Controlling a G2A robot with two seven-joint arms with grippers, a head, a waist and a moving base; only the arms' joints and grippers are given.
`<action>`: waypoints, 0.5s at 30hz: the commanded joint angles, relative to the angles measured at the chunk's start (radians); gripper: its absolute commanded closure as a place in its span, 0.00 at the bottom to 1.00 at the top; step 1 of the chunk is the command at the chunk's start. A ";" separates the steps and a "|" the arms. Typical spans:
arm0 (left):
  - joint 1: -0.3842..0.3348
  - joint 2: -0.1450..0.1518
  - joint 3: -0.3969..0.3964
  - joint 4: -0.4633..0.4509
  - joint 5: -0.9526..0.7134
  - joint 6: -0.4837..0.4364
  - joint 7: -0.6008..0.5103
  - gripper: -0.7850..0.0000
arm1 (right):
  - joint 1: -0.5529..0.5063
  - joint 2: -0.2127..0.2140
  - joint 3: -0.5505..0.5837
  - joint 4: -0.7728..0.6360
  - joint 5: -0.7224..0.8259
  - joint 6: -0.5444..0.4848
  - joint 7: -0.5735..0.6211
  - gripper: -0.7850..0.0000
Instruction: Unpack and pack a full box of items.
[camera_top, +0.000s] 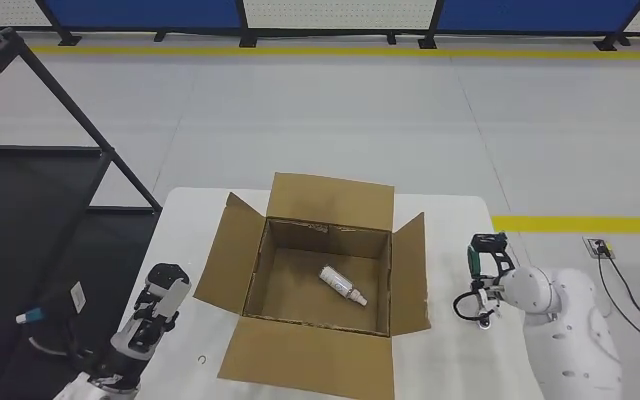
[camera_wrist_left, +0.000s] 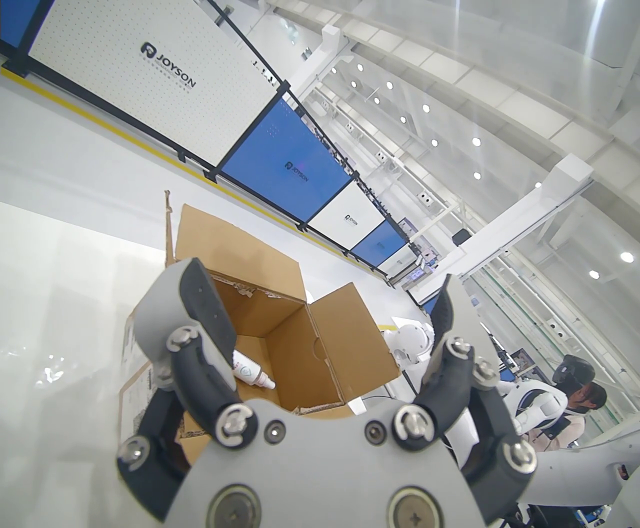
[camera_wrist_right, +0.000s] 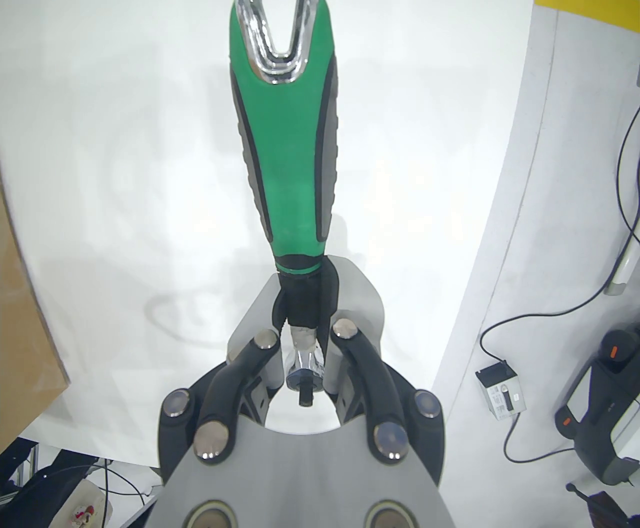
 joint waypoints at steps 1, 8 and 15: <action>0.000 0.000 0.000 0.000 0.000 0.000 0.000 0.00 | 0.012 0.002 -0.005 0.023 -0.003 -0.001 -0.004 1.00; 0.000 0.000 0.000 0.000 0.000 0.000 0.000 0.00 | 0.032 0.012 -0.008 0.073 -0.016 0.003 0.002 1.00; 0.000 0.000 0.000 0.000 0.000 0.000 0.000 0.00 | 0.040 0.019 -0.015 0.096 -0.008 0.005 0.000 0.79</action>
